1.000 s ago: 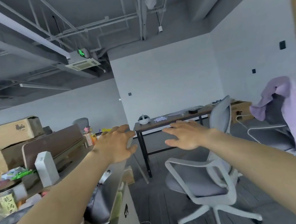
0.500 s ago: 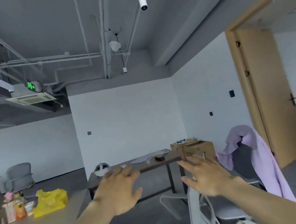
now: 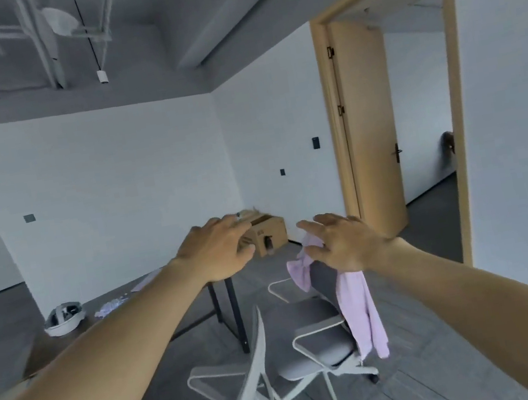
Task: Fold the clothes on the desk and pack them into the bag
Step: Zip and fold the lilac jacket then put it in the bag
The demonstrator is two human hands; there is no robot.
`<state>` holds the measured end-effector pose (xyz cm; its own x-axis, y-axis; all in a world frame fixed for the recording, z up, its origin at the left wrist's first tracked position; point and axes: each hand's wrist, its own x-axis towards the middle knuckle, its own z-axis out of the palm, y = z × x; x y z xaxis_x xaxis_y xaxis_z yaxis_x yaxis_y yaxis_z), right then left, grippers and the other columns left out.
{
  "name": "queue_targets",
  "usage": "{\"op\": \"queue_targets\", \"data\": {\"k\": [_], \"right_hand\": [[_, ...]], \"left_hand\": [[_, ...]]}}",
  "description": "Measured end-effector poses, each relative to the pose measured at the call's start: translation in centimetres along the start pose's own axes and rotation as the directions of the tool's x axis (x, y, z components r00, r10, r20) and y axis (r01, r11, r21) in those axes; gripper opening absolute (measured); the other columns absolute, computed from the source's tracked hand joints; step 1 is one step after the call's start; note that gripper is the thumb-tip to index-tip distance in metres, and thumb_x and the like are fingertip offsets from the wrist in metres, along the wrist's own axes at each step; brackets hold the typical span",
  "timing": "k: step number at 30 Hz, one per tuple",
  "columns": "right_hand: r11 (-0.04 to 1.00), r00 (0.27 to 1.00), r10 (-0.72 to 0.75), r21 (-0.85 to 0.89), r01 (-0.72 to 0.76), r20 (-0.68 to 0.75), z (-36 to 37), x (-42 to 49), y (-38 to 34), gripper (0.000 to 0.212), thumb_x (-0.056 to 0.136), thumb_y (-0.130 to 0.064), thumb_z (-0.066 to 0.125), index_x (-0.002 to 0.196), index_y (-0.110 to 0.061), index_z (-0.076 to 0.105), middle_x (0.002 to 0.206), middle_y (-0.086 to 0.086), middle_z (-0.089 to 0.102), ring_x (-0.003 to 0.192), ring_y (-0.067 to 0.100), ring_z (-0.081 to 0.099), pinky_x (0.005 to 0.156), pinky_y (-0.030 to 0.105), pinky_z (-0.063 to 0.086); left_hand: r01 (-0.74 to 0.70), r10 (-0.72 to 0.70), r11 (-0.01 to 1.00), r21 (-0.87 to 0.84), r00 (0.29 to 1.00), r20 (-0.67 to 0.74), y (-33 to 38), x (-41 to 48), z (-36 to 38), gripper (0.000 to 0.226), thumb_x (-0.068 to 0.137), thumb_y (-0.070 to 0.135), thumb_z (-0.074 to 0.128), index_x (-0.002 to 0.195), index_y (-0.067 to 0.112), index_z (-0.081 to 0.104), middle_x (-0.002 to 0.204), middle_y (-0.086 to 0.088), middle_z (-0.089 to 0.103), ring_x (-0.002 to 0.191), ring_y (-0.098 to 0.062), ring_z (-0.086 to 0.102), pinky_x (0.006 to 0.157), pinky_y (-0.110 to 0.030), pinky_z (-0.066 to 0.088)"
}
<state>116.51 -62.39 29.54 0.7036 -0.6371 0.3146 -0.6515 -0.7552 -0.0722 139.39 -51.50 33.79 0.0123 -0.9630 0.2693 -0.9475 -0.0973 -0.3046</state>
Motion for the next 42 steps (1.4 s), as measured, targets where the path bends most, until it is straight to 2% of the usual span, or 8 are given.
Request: {"op": "queue_targets", "data": {"k": [7,13,22,25,30,32,36,42], "right_hand": [[0.990,0.988,0.130,-0.055,-0.126,0.082,-3.4,2.4,9.0,0.059,0.102,-0.047,0.035,0.155,-0.030,0.018,0.157,0.004,0.032,0.143,0.025,0.032,0.115,0.046,0.028],[0.982,0.966,0.175,-0.112,-0.155,0.192,1.7,6.8,12.5,0.057,0.102,-0.048,0.036,0.154,-0.032,0.018,0.153,0.003,0.035,0.139,0.028,0.036,0.113,0.046,0.030],[0.954,0.905,0.289,-0.177,-0.243,0.313,12.5,18.8,19.8,0.065,0.098,-0.052,0.047,0.154,-0.037,0.017,0.156,0.001,0.034,0.139,0.028,0.040,0.111,0.050,0.038],[0.940,0.874,0.339,-0.164,-0.299,0.348,15.3,21.9,22.3,0.065,0.098,-0.051,0.047,0.154,-0.037,0.018,0.159,0.000,0.029,0.142,0.028,0.037,0.113,0.050,0.037],[0.921,0.811,0.387,-0.148,-0.359,0.438,20.7,26.0,28.0,0.068,0.097,-0.056,0.046,0.154,-0.040,0.014,0.160,0.000,0.026,0.143,0.029,0.035,0.114,0.051,0.035],[0.915,0.785,0.399,-0.145,-0.378,0.474,22.8,27.8,30.7,0.068,0.096,-0.057,0.046,0.154,-0.040,0.013,0.161,0.001,0.026,0.143,0.028,0.034,0.115,0.051,0.034],[0.916,0.768,0.386,-0.117,-0.383,0.511,27.1,32.2,36.4,0.069,0.097,-0.055,0.047,0.155,-0.038,0.013,0.161,0.001,0.025,0.143,0.028,0.034,0.114,0.050,0.034],[0.927,0.772,0.309,0.005,-0.375,0.555,33.7,40.9,45.3,0.065,0.099,-0.051,0.046,0.155,-0.037,0.015,0.161,0.001,0.023,0.145,0.027,0.030,0.116,0.052,0.029]], "left_hand": [[-0.006,0.003,0.997,-0.082,0.999,-0.032,1.4,9.6,-1.7,0.052,0.102,0.049,0.034,0.151,0.032,0.034,0.155,0.002,0.035,0.136,-0.022,0.040,0.101,-0.041,0.042],[-0.039,0.042,0.985,-0.167,0.999,0.015,0.5,16.5,7.1,0.056,0.101,0.052,0.035,0.154,0.034,0.030,0.162,0.009,0.024,0.143,-0.020,0.033,0.100,-0.037,0.041],[-0.043,0.062,0.950,-0.309,0.997,0.052,-3.4,32.4,21.2,0.054,0.101,0.051,0.037,0.150,0.028,0.038,0.157,0.004,0.037,0.136,-0.021,0.044,0.095,-0.037,0.044],[-0.020,0.072,0.919,-0.394,0.990,0.118,-3.6,37.3,26.2,0.049,0.101,0.051,0.039,0.142,0.025,0.046,0.149,0.000,0.046,0.128,-0.023,0.051,0.090,-0.037,0.045],[-0.008,0.143,0.873,-0.488,0.960,0.240,-1.9,43.7,34.6,0.029,0.095,0.050,0.037,0.100,0.023,0.049,0.121,0.001,0.058,0.093,-0.022,0.057,0.079,-0.039,0.050],[0.006,0.166,0.853,-0.521,0.944,0.284,-0.8,45.8,37.6,0.038,0.093,0.055,0.037,0.111,0.026,0.053,0.126,-0.001,0.056,0.090,-0.023,0.055,0.074,-0.038,0.047],[0.079,0.151,0.836,-0.543,0.918,0.367,0.6,50.9,43.1,0.054,0.093,0.059,0.038,0.137,0.029,0.045,0.145,0.000,0.047,0.118,-0.027,0.057,0.088,-0.043,0.046],[0.237,0.067,0.800,-0.551,0.878,0.475,1.9,59.7,49.1,0.046,0.097,0.052,0.040,0.133,0.025,0.049,0.128,0.004,0.058,0.107,-0.021,0.059,0.078,-0.035,0.041]]}}
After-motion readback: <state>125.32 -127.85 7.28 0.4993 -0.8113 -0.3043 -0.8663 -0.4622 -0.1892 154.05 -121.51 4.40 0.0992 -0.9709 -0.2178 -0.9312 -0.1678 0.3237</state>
